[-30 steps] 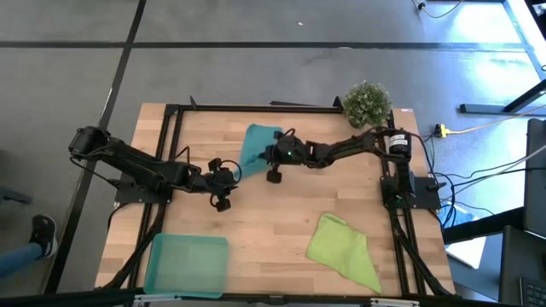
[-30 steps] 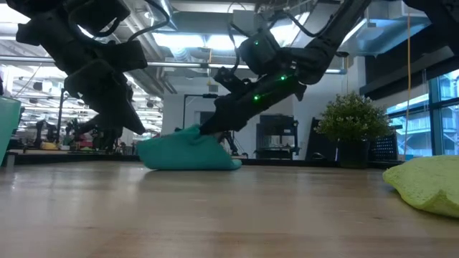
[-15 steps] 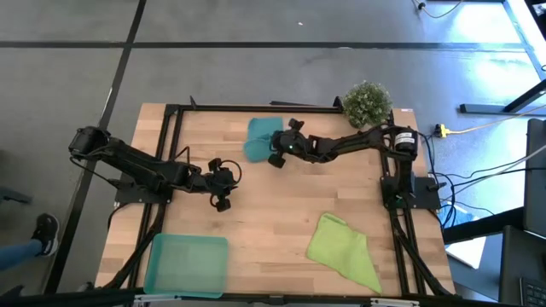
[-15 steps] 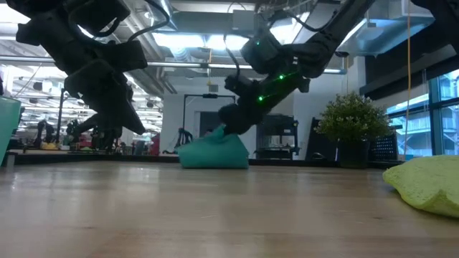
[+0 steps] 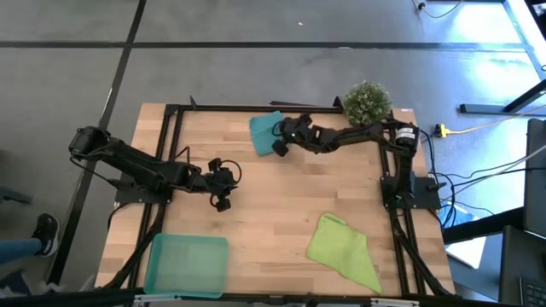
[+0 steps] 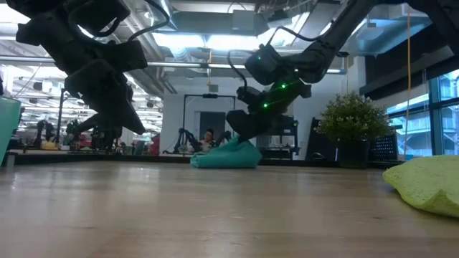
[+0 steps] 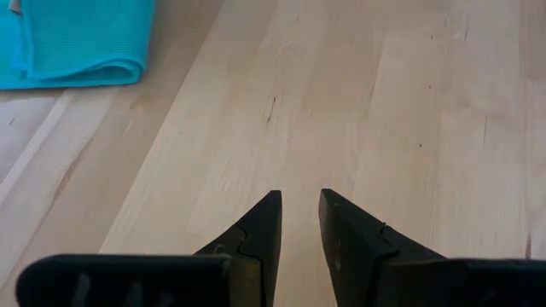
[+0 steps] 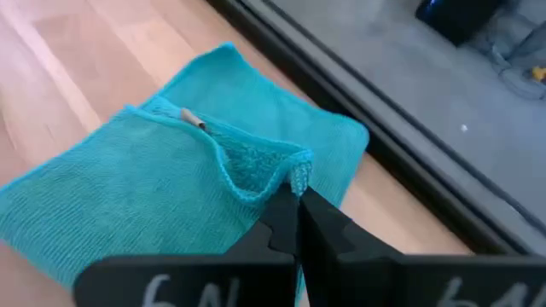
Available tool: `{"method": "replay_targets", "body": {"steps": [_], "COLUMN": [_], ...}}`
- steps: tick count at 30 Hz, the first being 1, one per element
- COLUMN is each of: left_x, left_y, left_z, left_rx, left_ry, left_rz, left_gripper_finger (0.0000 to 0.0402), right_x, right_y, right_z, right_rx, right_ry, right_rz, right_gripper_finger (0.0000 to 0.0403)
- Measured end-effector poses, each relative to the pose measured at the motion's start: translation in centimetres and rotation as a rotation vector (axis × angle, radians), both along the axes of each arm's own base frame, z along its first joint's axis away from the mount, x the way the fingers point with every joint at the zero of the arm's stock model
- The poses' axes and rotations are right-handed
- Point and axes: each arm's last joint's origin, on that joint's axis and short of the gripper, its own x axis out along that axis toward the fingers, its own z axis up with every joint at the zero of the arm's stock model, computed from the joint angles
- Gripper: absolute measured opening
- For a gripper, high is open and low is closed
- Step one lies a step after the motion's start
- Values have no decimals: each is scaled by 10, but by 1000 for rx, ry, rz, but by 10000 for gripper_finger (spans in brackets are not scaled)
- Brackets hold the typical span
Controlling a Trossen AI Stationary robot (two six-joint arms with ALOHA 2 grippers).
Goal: Roll microfiber towels into tight, uniform cylinder then place into a basket
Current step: Fold the blue microfiber towel, then roll the blue microfiber towel
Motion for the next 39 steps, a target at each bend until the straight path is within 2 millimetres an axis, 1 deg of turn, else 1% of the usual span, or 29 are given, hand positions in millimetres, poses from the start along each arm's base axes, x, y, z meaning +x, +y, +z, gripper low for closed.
{"method": "replay_targets", "body": {"steps": [3, 7, 10, 14, 18, 20, 24, 28, 30, 34, 39], "left_x": [0, 0, 0, 0, 0, 0, 0, 0, 0, 0, 0], "left_y": [0, 0, 0, 0, 0, 0, 0, 0, 0, 0, 0], "left_z": [0, 0, 0, 0, 0, 0, 0, 0, 0, 0, 0], "left_rx": [0, 0, -1, -1, -1, -1, -1, -1, -1, 0, 3], "left_ry": [0, 0, -1, -1, -1, -1, -1, -1, -1, -1, 1], "left_rz": [0, 0, 1, 1, 1, 1, 1, 1, 1, 0, -3], "left_gripper_finger": [78, 78, 78, 78, 78, 78, 78, 78, 78, 78, 78], "right_x": [-2, -3, -3, -4, -2, 1, 10, 17, 17, 15, 3], "right_y": [-5, -8, -10, -11, -12, -13, -17, -19, -17, -12, -7], "right_z": [-2, -3, -3, -2, 0, 6, 25, 48, 51, 41, 14], "right_rx": [28, 63, 74, 59, 46, 40, 68, 128, 183, 263, 279], "right_ry": [0, -6, -12, -9, -16, 4, 71, 160, 182, 175, 202], "right_rz": [5, 74, 82, 59, 61, 71, 71, 86, 148, 265, 273], "right_gripper_finger": [3, 5, 16, 43, 81, 102, 136, 153, 155, 156, 156]}}
